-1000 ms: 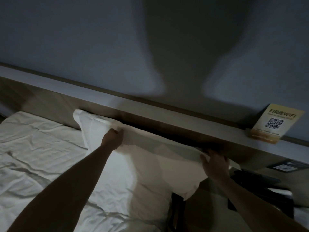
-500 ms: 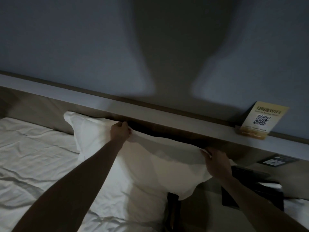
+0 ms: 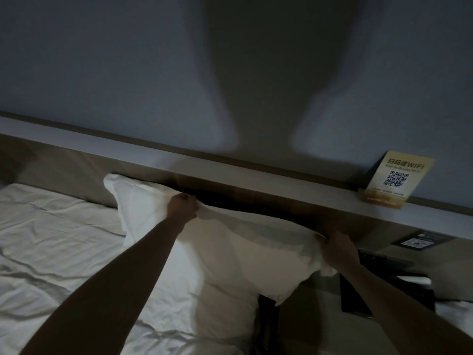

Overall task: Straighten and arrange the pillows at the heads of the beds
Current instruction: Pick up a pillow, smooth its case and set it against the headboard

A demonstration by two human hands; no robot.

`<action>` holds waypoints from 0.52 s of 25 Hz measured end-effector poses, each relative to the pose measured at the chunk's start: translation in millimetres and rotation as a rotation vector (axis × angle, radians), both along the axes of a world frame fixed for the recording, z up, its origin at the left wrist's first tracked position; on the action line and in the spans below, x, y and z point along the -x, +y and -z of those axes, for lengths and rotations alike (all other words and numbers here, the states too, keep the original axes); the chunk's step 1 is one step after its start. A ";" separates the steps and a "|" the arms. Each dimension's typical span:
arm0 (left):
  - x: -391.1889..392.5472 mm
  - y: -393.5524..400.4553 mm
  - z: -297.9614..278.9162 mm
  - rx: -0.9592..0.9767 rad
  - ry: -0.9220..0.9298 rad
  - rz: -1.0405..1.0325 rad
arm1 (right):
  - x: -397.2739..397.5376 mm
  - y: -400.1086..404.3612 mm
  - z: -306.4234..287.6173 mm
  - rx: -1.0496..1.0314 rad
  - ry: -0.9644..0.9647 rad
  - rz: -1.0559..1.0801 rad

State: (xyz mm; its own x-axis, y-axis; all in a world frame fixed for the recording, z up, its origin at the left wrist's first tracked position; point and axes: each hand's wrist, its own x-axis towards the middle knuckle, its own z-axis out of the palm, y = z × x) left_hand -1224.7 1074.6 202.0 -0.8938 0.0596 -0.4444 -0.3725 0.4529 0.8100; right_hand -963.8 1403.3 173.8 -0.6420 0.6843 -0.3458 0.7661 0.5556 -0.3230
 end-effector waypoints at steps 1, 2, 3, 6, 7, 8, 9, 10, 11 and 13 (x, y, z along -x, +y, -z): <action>-0.1 -1.5 3.0 0.022 0.045 0.001 | 1.4 1.5 -4.2 0.010 0.074 0.008; 0.7 -5.0 7.4 0.051 0.090 0.010 | 3.1 1.7 -8.3 0.026 0.145 0.019; 1.7 -8.3 9.0 0.068 0.131 0.022 | 4.5 2.4 -9.3 0.037 0.197 0.021; -2.0 -15.0 7.5 0.145 0.178 0.127 | 1.5 0.5 0.4 0.016 0.204 0.076; -3.8 -15.9 7.5 0.193 0.169 0.184 | -0.9 -3.0 4.5 0.006 0.150 0.077; -5.6 -14.9 7.5 0.247 0.169 0.233 | -2.0 -8.2 6.8 -0.013 0.112 0.054; -6.7 -13.7 8.3 0.291 0.174 0.257 | -1.8 -16.1 5.3 -0.034 0.115 0.023; -6.3 -13.3 9.6 0.312 0.182 0.260 | 0.9 -24.4 2.2 -0.049 0.168 -0.014; -5.0 -13.9 9.4 0.324 0.198 0.251 | 5.3 -34.1 -3.1 -0.062 0.244 -0.063; 2.2 -18.8 9.8 0.335 0.252 0.218 | 18.3 -50.4 -8.2 -0.072 0.360 -0.183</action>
